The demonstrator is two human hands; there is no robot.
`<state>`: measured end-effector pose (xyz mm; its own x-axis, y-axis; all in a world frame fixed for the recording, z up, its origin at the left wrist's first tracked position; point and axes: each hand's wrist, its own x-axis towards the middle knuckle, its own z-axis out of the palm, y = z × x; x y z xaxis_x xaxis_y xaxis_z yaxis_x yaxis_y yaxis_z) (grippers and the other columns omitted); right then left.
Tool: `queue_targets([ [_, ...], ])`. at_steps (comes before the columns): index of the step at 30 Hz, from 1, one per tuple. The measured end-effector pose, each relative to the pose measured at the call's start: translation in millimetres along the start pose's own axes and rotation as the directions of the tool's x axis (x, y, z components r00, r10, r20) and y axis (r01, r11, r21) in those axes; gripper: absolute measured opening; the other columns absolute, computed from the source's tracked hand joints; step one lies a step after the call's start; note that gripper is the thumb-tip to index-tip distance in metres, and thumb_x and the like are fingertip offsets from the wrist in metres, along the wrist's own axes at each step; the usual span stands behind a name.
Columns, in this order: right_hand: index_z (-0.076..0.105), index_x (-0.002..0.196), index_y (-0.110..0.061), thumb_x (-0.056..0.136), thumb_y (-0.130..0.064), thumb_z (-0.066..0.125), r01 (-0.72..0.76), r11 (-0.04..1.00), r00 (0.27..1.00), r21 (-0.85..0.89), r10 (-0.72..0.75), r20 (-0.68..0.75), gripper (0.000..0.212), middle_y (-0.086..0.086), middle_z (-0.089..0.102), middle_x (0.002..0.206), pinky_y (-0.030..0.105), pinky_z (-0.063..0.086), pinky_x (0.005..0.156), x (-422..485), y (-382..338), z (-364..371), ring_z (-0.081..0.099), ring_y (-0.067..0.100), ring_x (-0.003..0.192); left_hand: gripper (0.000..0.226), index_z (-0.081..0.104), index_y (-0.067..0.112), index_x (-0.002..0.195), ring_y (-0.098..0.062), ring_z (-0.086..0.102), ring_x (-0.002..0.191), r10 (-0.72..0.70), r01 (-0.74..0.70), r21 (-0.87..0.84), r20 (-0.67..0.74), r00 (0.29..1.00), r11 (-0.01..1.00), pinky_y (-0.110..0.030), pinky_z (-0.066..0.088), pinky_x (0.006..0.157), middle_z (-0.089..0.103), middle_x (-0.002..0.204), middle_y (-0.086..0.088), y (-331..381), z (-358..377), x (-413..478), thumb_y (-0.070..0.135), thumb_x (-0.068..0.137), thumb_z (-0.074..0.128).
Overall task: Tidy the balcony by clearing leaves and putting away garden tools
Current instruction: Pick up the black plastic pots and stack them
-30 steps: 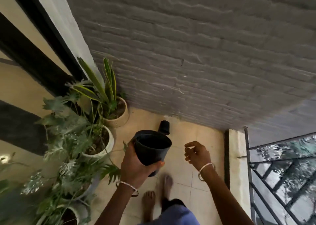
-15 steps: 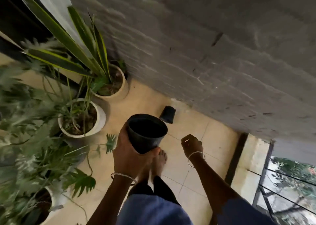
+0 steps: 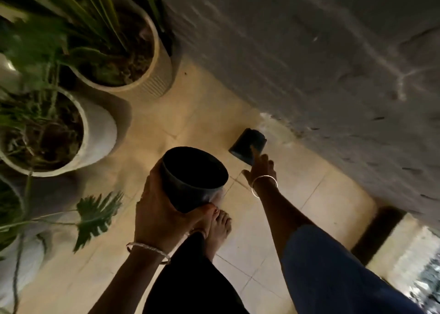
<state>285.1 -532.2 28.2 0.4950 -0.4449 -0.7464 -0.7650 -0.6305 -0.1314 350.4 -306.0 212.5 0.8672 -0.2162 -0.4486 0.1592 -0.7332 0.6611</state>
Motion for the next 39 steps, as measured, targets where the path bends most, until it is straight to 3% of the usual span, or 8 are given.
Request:
queue_targets([
  [5,0.003,0.154,-0.040,0.094,-0.026,0.060,0.059,0.977,0.997,-0.205,-0.069,-0.040,0.084,0.018,0.024,0.153,0.046,0.049,0.086,44,-2,31,0.050,0.036,0.118,0.118,0.034,0.025,0.142,-0.014,0.053,0.119,0.009,-0.009,0.026,-0.011,1.000,1.000,-0.031,0.051,0.090,0.051,0.134,0.006,-28,15,30,0.063,0.040,0.080],
  [12,0.025,0.147,-0.014,0.095,-0.008,0.048,-0.018,0.994,0.986,-0.111,-0.001,-0.168,0.057,0.020,0.055,0.125,0.045,0.052,0.080,25,6,29,0.061,0.039,0.104,0.121,0.034,0.022,0.144,-0.016,0.052,0.121,0.014,-0.013,0.086,-0.006,1.000,0.996,-0.038,0.053,0.091,0.050,0.136,0.004,-17,2,28,0.071,0.042,0.076],
  [16,0.053,0.118,-0.015,0.093,-0.023,0.046,-0.164,0.941,0.976,0.295,0.198,-0.090,0.026,0.020,0.068,0.103,0.040,0.055,0.075,-8,12,1,0.067,0.039,0.088,0.119,0.034,0.022,0.144,-0.017,0.051,0.123,0.010,-0.014,0.106,0.042,0.999,0.994,-0.044,0.054,0.092,0.049,0.137,0.003,8,-15,3,0.069,0.044,0.076],
  [19,0.058,0.110,-0.014,0.094,-0.014,0.051,-0.200,0.727,0.974,0.657,0.220,0.053,0.019,0.021,0.068,0.085,0.050,0.059,0.060,-58,8,-43,0.064,0.030,0.057,0.114,0.035,0.024,0.143,-0.019,0.052,0.121,0.024,-0.035,0.145,0.075,0.997,0.989,-0.050,0.052,0.091,0.049,0.133,0.006,32,-34,-24,0.056,0.043,0.081],
  [24,0.054,0.118,-0.006,0.097,-0.002,0.043,-0.051,0.530,0.979,0.846,0.192,-0.062,0.024,0.018,0.063,0.075,0.029,0.051,0.047,-180,10,-145,0.055,0.023,0.048,0.112,0.035,0.027,0.143,-0.019,0.050,0.122,0.062,-0.078,0.171,0.093,0.994,0.982,-0.053,0.050,0.092,0.049,0.134,0.008,92,-81,-76,0.060,0.045,0.077],
  [28,0.057,0.114,-0.009,0.099,0.000,0.039,0.054,0.407,0.958,0.912,0.236,-0.162,0.024,0.017,0.059,0.071,0.029,0.048,0.048,-291,-1,-224,0.049,0.025,0.052,0.114,0.032,0.030,0.144,-0.020,0.050,0.120,0.112,-0.129,0.171,0.105,0.988,0.977,-0.051,0.049,0.092,0.048,0.133,0.007,141,-135,-121,0.058,0.043,0.078],
  [33,0.063,0.104,-0.009,0.102,-0.003,0.038,0.285,0.297,0.944,0.911,0.075,-0.320,0.025,0.015,0.058,0.065,0.034,0.044,0.050,-429,-23,-294,0.050,0.025,0.052,0.113,0.032,0.035,0.143,-0.019,0.052,0.120,0.259,-0.267,0.155,0.074,0.963,0.951,-0.049,0.048,0.095,0.049,0.134,0.010,207,-202,-171,0.052,0.043,0.081],
  [39,0.067,0.096,-0.011,0.102,-0.001,0.036,0.450,0.294,0.892,0.843,-0.098,-0.442,0.032,0.011,0.055,0.055,0.032,0.041,0.043,-535,-44,-349,0.046,0.028,0.046,0.112,0.030,0.035,0.145,-0.017,0.052,0.120,0.579,-0.586,0.109,0.087,0.810,0.803,-0.044,0.049,0.095,0.045,0.135,0.008,279,-259,-226,0.052,0.047,0.081],
])
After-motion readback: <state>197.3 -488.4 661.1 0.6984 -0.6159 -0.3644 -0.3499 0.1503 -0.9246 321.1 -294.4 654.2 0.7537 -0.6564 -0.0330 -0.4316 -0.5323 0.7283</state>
